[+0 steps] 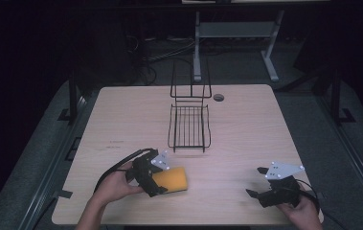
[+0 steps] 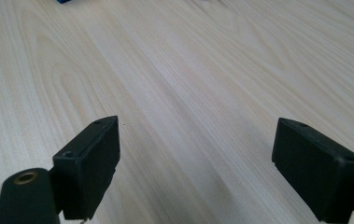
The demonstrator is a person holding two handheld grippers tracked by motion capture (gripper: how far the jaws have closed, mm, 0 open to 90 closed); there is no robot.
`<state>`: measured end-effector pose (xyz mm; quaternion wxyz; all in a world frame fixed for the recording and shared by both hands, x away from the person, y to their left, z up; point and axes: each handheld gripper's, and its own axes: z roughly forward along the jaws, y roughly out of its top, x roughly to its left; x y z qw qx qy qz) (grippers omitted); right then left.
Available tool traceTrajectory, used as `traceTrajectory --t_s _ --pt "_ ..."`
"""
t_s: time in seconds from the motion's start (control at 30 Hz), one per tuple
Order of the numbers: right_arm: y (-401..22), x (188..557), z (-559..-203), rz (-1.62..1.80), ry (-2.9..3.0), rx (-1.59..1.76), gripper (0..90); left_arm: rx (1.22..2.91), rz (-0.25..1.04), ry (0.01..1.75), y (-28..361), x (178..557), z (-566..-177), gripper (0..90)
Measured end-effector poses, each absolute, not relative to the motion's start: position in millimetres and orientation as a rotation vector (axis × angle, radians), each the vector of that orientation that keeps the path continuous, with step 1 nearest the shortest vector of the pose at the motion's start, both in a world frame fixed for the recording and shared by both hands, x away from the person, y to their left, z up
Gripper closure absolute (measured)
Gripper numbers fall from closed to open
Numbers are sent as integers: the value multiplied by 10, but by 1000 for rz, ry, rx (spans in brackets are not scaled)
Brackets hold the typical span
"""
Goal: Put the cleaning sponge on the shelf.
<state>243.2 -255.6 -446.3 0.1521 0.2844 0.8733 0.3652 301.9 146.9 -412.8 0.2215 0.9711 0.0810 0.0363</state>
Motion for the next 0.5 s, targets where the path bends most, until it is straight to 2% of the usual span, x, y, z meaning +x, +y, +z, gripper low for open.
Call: traceTrajectory --t_s 0.5 --pt "-2542 2431 -4456 1055 2507 810 149 2709 78 211 1389 3074 -4187 145"
